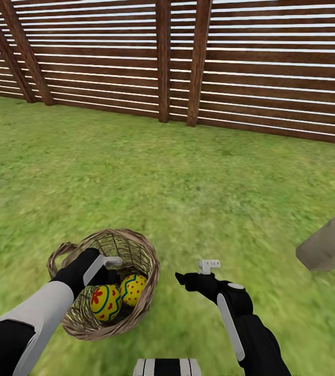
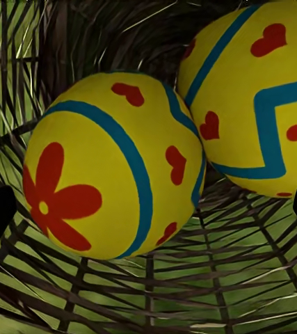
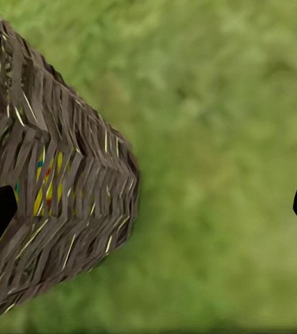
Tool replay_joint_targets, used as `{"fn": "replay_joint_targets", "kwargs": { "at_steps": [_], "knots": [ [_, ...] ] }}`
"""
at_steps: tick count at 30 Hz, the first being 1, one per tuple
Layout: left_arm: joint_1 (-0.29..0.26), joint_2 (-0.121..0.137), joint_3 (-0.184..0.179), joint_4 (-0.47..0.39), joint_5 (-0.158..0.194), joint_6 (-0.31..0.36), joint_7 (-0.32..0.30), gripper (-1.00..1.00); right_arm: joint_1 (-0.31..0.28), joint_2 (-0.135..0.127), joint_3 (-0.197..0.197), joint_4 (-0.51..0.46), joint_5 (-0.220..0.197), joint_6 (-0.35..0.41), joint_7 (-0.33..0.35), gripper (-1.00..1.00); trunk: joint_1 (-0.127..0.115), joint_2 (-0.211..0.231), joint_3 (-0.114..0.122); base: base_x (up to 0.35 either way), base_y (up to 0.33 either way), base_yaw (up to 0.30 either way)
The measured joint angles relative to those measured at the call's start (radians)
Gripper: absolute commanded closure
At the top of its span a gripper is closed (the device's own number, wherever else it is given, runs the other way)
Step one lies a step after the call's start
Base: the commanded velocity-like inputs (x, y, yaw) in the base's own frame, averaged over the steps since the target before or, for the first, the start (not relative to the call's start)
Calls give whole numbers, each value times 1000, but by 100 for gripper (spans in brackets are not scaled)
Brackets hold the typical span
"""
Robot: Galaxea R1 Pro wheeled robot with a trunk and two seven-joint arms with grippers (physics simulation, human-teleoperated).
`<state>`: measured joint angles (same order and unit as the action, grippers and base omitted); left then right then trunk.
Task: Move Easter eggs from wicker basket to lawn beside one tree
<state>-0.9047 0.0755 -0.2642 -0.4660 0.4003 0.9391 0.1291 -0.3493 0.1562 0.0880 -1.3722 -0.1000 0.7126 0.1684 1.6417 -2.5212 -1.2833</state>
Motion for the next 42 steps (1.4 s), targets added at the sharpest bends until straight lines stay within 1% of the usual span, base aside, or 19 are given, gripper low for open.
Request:
{"fn": "replay_joint_targets", "kwargs": {
  "at_steps": [3, 6, 10, 23, 29, 42],
  "knots": [
    [0, 0, -8, 1, 0, -1, 0, -100, 0, 0, 0, 0, 0, 0, 0, -100, 0, 0, 0, 0, 0, 0],
    [0, 0, -30, 6, 0, -3, 0, -100, 0, 0, 0, 0, 0, 0, 0, -100, 0, 0, 0, 0, 0, 0],
    [0, 3, -39, 8, 0, -3, 1, -100, 0, 0, 0, 0, 0, 0, 0, -100, 0, 0, 0, 0, 0, 0],
    [0, 8, -42, 11, 1, -5, -5, -100, 0, 0, 0, 0, 0, 1, 0, -100, 0, 0, 0, 0, 0, 0],
    [0, 8, -43, 11, 1, -5, -13, -100, 0, 0, 0, 0, 0, 1, 0, -100, 3, -1, -23, 0, 0, 0],
    [0, 9, -43, 11, -3, -18, -14, -100, 0, 0, 0, 0, 0, 0, 0, -100, 3, -1, -23, 0, 0, 0]
  ]
}}
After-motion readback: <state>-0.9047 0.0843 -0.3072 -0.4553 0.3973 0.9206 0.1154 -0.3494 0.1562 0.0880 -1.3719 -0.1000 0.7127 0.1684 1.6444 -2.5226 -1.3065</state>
